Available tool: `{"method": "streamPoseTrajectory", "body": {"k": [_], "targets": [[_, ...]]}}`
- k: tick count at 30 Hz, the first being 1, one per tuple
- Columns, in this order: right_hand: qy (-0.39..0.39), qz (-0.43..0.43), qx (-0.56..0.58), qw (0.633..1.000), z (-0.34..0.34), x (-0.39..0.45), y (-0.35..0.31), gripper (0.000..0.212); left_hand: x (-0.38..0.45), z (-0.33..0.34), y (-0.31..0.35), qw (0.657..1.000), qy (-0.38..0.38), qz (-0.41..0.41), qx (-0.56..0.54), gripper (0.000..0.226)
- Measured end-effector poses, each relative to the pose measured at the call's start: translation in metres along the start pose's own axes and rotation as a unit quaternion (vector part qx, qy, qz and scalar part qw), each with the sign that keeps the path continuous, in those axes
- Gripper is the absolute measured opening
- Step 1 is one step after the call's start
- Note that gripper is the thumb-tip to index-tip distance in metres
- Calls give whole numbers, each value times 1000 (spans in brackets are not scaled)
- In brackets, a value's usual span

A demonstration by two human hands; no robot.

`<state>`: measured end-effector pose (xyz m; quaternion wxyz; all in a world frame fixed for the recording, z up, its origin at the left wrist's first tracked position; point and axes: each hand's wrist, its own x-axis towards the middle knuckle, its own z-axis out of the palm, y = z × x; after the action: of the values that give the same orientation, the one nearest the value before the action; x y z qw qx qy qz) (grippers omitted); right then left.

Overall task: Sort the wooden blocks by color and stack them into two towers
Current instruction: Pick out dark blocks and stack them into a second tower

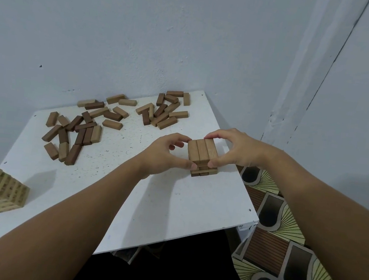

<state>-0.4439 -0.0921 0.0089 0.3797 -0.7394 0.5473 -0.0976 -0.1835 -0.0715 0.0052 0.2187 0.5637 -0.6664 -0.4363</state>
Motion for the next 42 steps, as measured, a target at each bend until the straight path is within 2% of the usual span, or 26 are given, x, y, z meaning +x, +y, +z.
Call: {"method": "streamPoseTrajectory", "body": {"k": [10,14,17,19,21,23,25,27,30,34,39,42], "targets": [[-4,-4,8,1000,1,-3,-3,74,-2,0,2,1000,-3,-10,-4,73],[-7,0,-5,1000,-1,-5,-5,93,-4,-2,3,1000,-11,-27,-2,93],[36,3,62,997,-4,-7,-13,88,-6,-15,3,999,-23,-39,-11,109],[71,-5,78,994,-5,-1,-20,78,-8,-29,2,998,-32,-55,-24,103],[114,-13,46,992,-4,11,-26,73,-10,-45,-1,998,-13,-63,-28,86],[144,-18,9,989,-2,24,-36,69,-12,-59,-8,997,48,-61,-16,65],[146,-35,-32,988,1,37,-52,53,-13,-69,-21,992,116,-54,1,44],[127,-41,-82,988,7,51,-69,36,-11,-77,-34,986,151,-56,31,31],[83,-24,-168,982,19,78,-90,38,-2,-86,-47,982,143,-69,103,32],[14,28,-261,965,34,119,-107,48,18,-96,-50,979,139,-60,137,42],[29,98,-319,942,42,148,-119,43,56,-97,-55,959,99,-53,260,46],[23,125,-338,932,42,163,-115,62,71,-90,-56,956,97,-44,272,41]]}}
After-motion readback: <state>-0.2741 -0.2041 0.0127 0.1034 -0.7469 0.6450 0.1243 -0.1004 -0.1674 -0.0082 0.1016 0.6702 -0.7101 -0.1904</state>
